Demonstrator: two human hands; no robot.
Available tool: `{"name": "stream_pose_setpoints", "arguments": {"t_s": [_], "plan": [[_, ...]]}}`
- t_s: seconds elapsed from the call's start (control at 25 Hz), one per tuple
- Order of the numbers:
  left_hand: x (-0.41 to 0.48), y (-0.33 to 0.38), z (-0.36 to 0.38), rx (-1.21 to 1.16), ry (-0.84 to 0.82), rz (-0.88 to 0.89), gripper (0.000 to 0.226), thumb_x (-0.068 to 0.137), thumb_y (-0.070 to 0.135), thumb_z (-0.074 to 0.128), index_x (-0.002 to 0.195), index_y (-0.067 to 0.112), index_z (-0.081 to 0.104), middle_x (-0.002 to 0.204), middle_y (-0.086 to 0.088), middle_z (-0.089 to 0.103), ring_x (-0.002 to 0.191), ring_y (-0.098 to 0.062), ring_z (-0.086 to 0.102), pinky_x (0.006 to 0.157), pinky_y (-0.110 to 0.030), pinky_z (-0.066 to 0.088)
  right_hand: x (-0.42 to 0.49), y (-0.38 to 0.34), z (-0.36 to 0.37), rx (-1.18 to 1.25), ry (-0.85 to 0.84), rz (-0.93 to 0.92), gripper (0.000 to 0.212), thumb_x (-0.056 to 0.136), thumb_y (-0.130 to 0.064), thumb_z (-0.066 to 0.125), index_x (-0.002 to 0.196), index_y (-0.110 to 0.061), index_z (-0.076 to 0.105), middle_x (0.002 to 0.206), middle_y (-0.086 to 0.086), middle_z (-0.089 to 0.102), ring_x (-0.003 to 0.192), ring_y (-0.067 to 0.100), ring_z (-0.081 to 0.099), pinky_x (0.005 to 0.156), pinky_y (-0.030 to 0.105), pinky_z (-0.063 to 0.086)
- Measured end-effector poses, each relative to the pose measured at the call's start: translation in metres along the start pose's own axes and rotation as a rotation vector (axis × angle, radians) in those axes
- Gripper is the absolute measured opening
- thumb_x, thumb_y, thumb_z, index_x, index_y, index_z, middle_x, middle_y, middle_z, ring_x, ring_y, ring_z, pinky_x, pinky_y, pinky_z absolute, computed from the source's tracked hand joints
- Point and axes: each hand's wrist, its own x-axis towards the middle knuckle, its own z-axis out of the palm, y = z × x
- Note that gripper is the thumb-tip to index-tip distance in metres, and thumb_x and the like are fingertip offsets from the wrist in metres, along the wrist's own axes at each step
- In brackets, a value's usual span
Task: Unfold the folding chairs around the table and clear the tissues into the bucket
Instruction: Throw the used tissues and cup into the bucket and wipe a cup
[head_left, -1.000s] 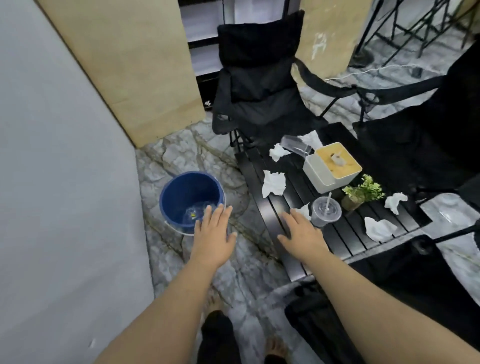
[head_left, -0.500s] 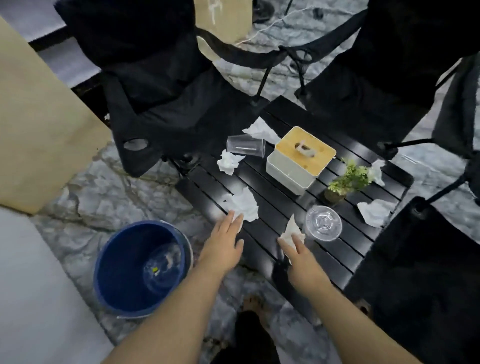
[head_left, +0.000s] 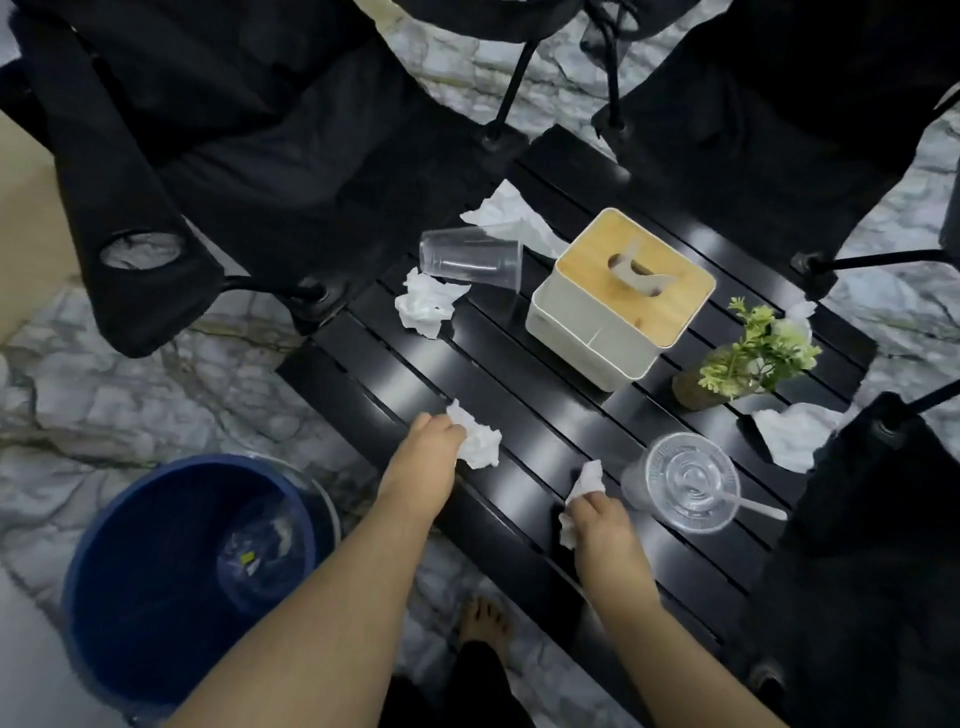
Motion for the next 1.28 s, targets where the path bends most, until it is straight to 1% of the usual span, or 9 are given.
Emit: {"name": "stream_pose_setpoints", "arguments": {"t_s": [0.12,0.32,0.44,0.56,0.68,0.76,0.84,1.0,1.28], "plan": [[-0.024,-0.038,-0.025,-0.231,0.196,-0.098,0.018,0.08,-0.001,0.048,0.086,0.0,0.065,0.09,-0.019,0.063,0.094,-0.034,0.051,0.078,-0.031,0.039,0.012,-0.062,-0.016,0.226,-0.018,-0.022,0.02,0.081,0.007,0.055,0.09,-0.008,0.063,0.084,0.0,0.058,0.079,0.02,0.053,0.064,0.025,0.037],[-0.123,-0.158,-0.054,-0.351,0.291,-0.406,0.02,0.084,0.001,0.058,0.102,0.001,0.066,0.101,-0.016,0.064,0.099,-0.031,0.054,0.083,-0.031,0.039,0.026,-0.192,0.019,0.421,-0.206,-0.206,0.021,0.084,-0.007,0.059,0.099,-0.022,0.059,0.091,0.002,0.054,0.08,0.016,0.051,0.06,0.007,0.039],[-0.181,-0.225,-0.045,-0.375,0.33,-0.575,0.004,0.083,0.007,0.062,0.086,0.008,0.063,0.087,-0.01,0.064,0.081,-0.023,0.055,0.065,-0.029,0.039,0.028,-0.252,0.083,0.408,-0.42,-0.311,0.024,0.083,-0.003,0.057,0.075,-0.025,0.05,0.083,0.0,0.056,0.074,0.015,0.051,0.062,0.02,0.039],[-0.208,-0.27,-0.014,-0.414,0.361,-0.719,0.006,0.082,0.007,0.06,0.078,0.008,0.057,0.078,-0.007,0.061,0.072,-0.022,0.054,0.058,-0.026,0.036,0.03,-0.288,0.153,0.29,-0.509,-0.388,0.024,0.083,0.002,0.055,0.074,-0.018,0.046,0.077,-0.001,0.05,0.071,0.016,0.046,0.055,0.017,0.035],[-0.209,-0.3,0.027,-0.435,0.369,-0.798,0.004,0.08,0.005,0.059,0.083,0.007,0.061,0.085,-0.008,0.064,0.079,-0.027,0.056,0.059,-0.028,0.037,0.038,-0.299,0.217,0.196,-0.584,-0.431,0.017,0.087,0.001,0.05,0.093,-0.012,0.06,0.096,0.007,0.058,0.089,0.022,0.053,0.073,0.026,0.04],[-0.204,-0.309,0.045,-0.389,0.28,-0.824,0.035,0.08,0.015,0.065,0.115,0.015,0.059,0.115,-0.003,0.058,0.105,-0.03,0.05,0.08,-0.035,0.043,0.043,-0.295,0.236,0.176,-0.645,-0.404,0.033,0.089,-0.001,0.049,0.119,-0.012,0.058,0.13,0.008,0.053,0.117,0.024,0.051,0.093,0.025,0.039],[-0.2,-0.306,0.049,-0.394,0.259,-0.804,0.059,0.08,0.025,0.069,0.133,0.021,0.045,0.135,-0.003,0.044,0.121,-0.029,0.042,0.095,-0.042,0.042,0.046,-0.284,0.231,0.159,-0.613,-0.421,0.05,0.089,-0.003,0.055,0.136,-0.017,0.046,0.148,0.006,0.037,0.134,0.022,0.038,0.107,0.024,0.03],[-0.182,-0.27,0.017,-0.468,0.327,-0.676,0.049,0.086,0.025,0.061,0.132,0.023,0.043,0.136,-0.005,0.044,0.121,-0.023,0.044,0.095,-0.036,0.041,0.041,-0.26,0.171,0.32,-0.483,-0.342,0.047,0.089,-0.004,0.057,0.134,-0.014,0.048,0.137,0.009,0.049,0.123,0.02,0.047,0.101,0.02,0.037],[-0.112,-0.132,-0.083,-0.468,0.223,-0.29,0.042,0.09,0.025,0.054,0.131,0.023,0.044,0.134,-0.002,0.043,0.12,-0.015,0.042,0.097,-0.032,0.04,0.011,-0.18,0.014,0.535,-0.161,-0.151,0.043,0.091,-0.019,0.06,0.132,-0.028,0.047,0.129,-0.005,0.052,0.12,0.011,0.05,0.097,0.022,0.043]]}}
